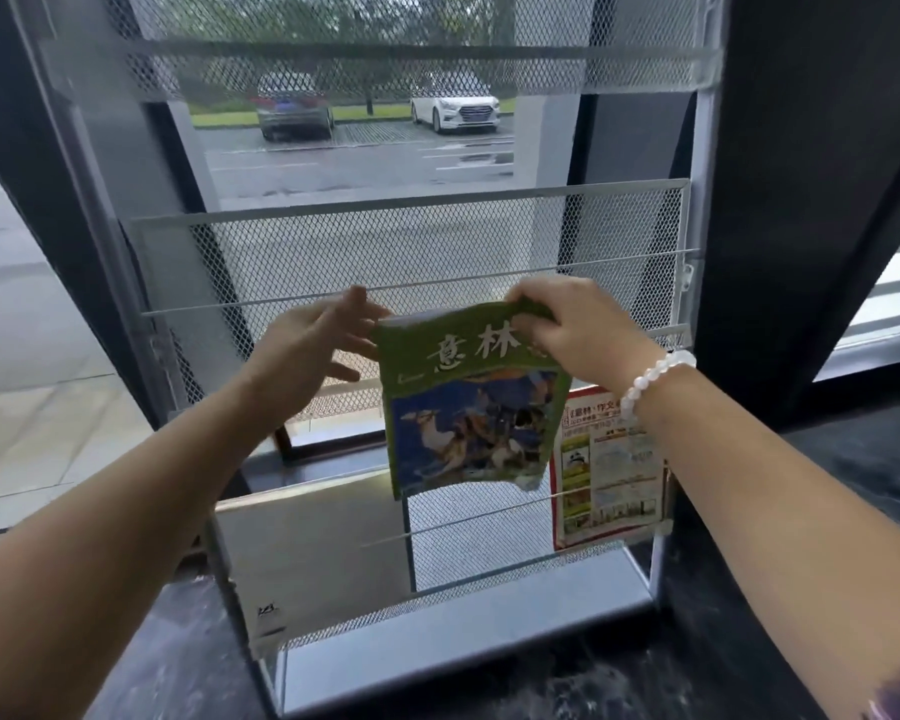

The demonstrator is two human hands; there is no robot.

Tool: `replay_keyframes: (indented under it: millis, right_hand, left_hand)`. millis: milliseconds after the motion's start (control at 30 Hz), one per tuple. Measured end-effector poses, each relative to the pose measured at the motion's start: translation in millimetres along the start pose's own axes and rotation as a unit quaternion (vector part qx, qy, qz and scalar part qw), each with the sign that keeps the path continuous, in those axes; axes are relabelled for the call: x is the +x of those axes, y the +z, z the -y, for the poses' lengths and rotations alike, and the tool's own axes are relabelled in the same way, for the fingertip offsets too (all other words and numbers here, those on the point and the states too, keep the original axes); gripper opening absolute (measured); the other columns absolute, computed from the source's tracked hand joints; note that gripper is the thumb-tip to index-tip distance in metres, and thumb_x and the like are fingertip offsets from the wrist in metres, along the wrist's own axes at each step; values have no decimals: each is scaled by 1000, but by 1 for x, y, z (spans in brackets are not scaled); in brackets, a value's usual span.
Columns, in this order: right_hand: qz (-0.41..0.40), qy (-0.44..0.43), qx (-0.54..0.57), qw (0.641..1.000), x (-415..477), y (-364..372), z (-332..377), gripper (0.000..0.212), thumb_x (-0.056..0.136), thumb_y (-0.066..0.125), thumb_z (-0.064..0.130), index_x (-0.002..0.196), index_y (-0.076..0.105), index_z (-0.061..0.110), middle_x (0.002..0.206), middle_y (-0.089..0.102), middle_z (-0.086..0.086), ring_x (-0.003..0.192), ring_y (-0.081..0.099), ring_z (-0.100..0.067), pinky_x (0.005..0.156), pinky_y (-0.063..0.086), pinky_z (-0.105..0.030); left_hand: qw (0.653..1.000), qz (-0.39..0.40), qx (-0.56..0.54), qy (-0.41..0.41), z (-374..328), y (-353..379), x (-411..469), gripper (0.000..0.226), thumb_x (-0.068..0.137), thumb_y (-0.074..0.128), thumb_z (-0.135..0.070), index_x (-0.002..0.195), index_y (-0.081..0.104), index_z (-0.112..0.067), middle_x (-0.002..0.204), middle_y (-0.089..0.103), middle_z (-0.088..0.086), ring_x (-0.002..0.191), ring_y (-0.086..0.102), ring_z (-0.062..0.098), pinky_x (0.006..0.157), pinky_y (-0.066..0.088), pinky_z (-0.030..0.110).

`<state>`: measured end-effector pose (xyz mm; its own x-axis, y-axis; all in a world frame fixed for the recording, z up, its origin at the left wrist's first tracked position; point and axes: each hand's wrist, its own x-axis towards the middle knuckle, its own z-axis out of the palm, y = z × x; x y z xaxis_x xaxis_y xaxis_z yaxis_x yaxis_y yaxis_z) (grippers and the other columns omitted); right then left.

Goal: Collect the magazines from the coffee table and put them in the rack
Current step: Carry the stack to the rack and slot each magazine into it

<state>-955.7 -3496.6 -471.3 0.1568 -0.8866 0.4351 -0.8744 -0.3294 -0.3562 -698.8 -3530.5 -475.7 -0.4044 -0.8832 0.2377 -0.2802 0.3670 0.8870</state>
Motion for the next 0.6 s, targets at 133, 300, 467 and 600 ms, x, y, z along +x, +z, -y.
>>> replay_keyframes:
  millis: [133,300,467,600]
  right_hand:
    - [-6,8,-11,1000,2,16,-20,16,93,50,15,102,62,13,94,61,0,87,56,-15,77,48,-25]
    - [14,11,5,1000,1,33,-44,18,91,53,11,105,63,14,98,58,3,93,53,-14,85,48,-31]
    - [32,19,20,999,-10,62,-60,22,90,54,8,108,64,14,102,61,2,96,50,-13,92,41,-31]
    - [25,-9,-41,999,-16,86,-72,25,85,61,11,108,65,20,107,68,2,105,57,-20,99,35,-42]
  left_hand:
    - [974,-27,220,44,12,19,4,16,77,71,-24,93,68,-26,85,69,-16,80,67,8,76,56,38]
    - [931,-108,342,76,29,52,8,11,76,67,-22,87,64,-20,78,67,-7,73,66,16,58,46,25]
    - [913,-130,386,16,58,74,9,13,76,61,-24,86,58,-16,78,64,-1,68,55,20,48,34,24]
    - [902,-111,418,2,80,80,5,10,78,60,-26,85,58,-19,76,62,-3,68,54,20,47,26,20]
